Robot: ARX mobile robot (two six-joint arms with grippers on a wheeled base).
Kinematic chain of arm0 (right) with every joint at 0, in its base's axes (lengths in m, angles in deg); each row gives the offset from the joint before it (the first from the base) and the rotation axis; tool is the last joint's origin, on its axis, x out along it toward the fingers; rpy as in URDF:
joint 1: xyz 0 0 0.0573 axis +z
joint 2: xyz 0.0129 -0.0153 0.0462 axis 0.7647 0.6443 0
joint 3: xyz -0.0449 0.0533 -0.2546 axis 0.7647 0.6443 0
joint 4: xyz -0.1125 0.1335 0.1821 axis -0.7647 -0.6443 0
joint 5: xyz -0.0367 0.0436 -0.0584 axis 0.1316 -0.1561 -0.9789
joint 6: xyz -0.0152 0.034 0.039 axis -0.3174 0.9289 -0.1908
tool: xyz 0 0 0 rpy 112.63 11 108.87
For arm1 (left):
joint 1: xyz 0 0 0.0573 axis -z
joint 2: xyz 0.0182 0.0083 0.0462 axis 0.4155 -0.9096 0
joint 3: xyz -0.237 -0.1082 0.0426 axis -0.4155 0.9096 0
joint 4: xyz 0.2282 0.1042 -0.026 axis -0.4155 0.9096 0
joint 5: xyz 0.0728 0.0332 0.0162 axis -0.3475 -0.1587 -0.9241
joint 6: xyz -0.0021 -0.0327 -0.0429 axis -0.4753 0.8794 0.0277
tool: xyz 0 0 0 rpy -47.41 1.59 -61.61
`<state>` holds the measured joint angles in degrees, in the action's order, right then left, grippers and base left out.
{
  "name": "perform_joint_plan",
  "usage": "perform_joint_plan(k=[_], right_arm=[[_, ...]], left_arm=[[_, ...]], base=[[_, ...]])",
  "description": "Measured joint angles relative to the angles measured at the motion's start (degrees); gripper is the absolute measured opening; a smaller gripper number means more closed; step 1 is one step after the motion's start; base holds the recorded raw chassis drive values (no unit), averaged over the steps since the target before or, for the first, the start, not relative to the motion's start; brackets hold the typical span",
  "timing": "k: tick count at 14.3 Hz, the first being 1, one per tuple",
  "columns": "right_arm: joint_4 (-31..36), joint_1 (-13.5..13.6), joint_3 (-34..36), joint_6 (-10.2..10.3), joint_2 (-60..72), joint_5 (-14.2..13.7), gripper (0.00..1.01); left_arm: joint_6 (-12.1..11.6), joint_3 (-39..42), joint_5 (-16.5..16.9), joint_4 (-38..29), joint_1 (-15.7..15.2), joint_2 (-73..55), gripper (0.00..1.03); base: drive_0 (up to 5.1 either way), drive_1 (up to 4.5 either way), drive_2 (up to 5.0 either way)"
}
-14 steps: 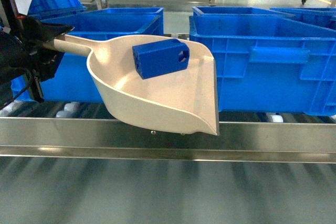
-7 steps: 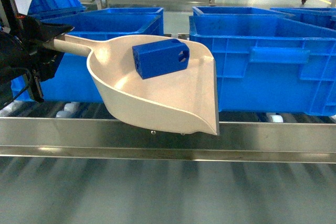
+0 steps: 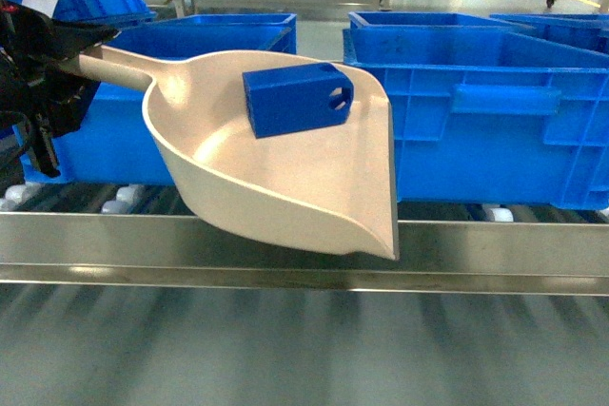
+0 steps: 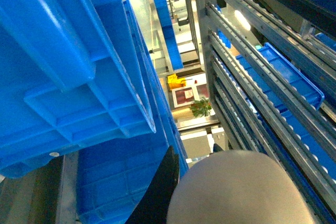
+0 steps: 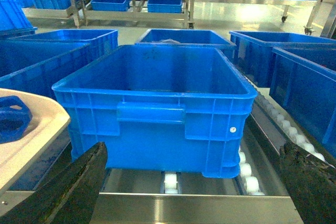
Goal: Place part in tray to right shelf
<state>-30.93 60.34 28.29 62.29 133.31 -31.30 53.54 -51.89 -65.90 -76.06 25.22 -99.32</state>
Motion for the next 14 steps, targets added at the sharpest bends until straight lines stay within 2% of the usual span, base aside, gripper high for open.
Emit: perform_joint_plan(k=[4, 7, 10, 11, 13, 14], right_arm=[[0.00, 0.00, 0.00, 0.00, 0.00, 0.00, 0.98], [0.00, 0.00, 0.00, 0.00, 0.00, 0.00, 0.98], [0.00, 0.00, 0.00, 0.00, 0.00, 0.00, 0.98], [-0.02, 0.00, 0.00, 0.00, 0.00, 0.00, 0.98], [0.00, 0.00, 0.00, 0.00, 0.00, 0.00, 0.98], [0.02, 0.00, 0.00, 0.00, 0.00, 0.00, 0.98]], left_arm=[[0.85, 2.51, 2.05, 0.66, -1.57, 5.86, 0.14], [0.70, 1.25, 2.27, 5.75, -4.79, 8.98, 0.14], [2.43, -4.61, -2.16, 11.93, -8.48, 10.84, 0.14], [2.14, -7.69, -4.09, 14.69, -9.49, 11.06, 0.14], [1.22, -15.39, -9.88, 20.70, -11.69, 10.34, 0.14], [0.37, -22.23, -15.34, 26.27, -12.26, 7.67, 0.14]], base=[[0.0, 0.00, 0.0], [0.0, 0.00, 0.0], [0.0, 0.00, 0.0], [0.0, 0.00, 0.0], [0.0, 0.00, 0.0], [0.0, 0.00, 0.0]])
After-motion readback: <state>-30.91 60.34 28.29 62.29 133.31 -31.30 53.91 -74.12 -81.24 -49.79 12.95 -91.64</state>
